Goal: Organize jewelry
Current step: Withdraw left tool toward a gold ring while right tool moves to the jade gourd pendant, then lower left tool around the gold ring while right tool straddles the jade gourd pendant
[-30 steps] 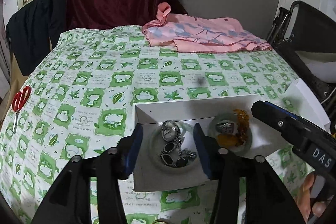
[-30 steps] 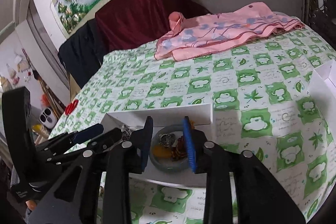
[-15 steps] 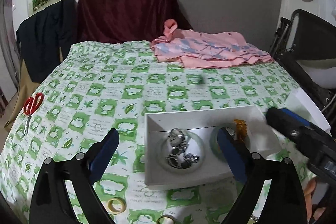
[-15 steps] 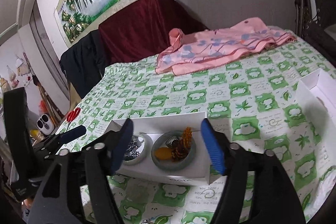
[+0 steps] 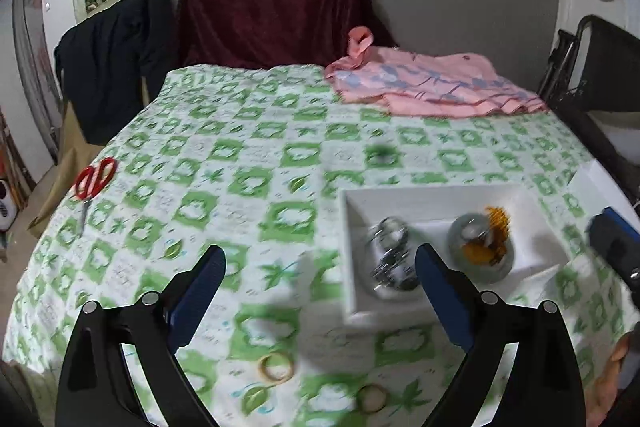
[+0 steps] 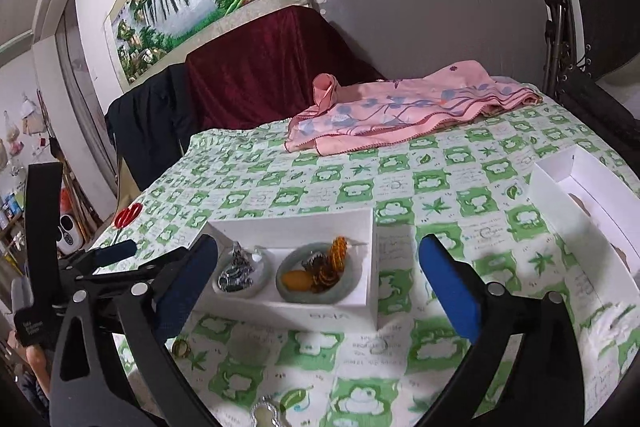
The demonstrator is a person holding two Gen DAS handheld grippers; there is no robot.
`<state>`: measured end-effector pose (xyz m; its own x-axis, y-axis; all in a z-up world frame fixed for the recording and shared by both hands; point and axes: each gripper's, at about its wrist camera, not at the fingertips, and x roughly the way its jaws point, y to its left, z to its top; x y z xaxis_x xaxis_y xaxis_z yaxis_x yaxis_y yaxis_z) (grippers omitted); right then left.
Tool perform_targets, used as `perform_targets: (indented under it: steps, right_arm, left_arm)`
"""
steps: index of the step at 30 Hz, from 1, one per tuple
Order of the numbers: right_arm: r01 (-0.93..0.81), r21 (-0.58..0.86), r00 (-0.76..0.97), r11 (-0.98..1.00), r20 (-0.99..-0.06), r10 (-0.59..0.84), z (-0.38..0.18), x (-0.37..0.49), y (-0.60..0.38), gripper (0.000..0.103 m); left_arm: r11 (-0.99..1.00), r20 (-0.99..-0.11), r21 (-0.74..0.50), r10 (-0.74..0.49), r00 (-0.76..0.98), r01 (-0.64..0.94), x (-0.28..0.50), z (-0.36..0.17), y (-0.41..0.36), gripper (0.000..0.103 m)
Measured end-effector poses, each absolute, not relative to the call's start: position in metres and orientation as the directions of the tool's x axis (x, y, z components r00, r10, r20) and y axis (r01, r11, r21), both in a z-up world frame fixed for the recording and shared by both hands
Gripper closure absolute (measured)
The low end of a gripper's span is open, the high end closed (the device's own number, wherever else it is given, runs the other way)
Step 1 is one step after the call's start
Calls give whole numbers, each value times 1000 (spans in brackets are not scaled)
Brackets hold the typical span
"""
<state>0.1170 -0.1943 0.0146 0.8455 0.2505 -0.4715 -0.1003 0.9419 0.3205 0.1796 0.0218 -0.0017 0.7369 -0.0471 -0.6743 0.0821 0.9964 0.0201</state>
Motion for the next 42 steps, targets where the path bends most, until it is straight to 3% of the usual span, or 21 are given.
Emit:
perform_targets:
  steps: [8,19,24,33,38,42]
  right_arm:
    - [-100,335,828,937,-495,265,3,86,-199,7]
    - [-128,355,793,926,-523,311,-9,42,-198,7]
    - [-163,308,733,937,-598,324,-17,37,-182,7]
    - [-248,210,684,946,-654,325,-21,37,-152,8]
    - [-310,142,658,940,-682,320,-23,38,-133,30]
    - [-305,162,628,939,-707,326,-28,44,-134,38]
  left_arm:
    - [1000,-666,-5,11,746,-19,156,-4,65,6]
    - [996,-696,83,89,713,-44,122,-22,76,6]
    - [995,-706,90,86,703,-32,114,-27,75,6]
    - [997,-721,79,67,689,-14,111,-30,73,6]
    - [997,-724,79,68,687,-15,112,-31,72,6]
    - [997,-729,74,64,682,-15,113,-31,73,6]
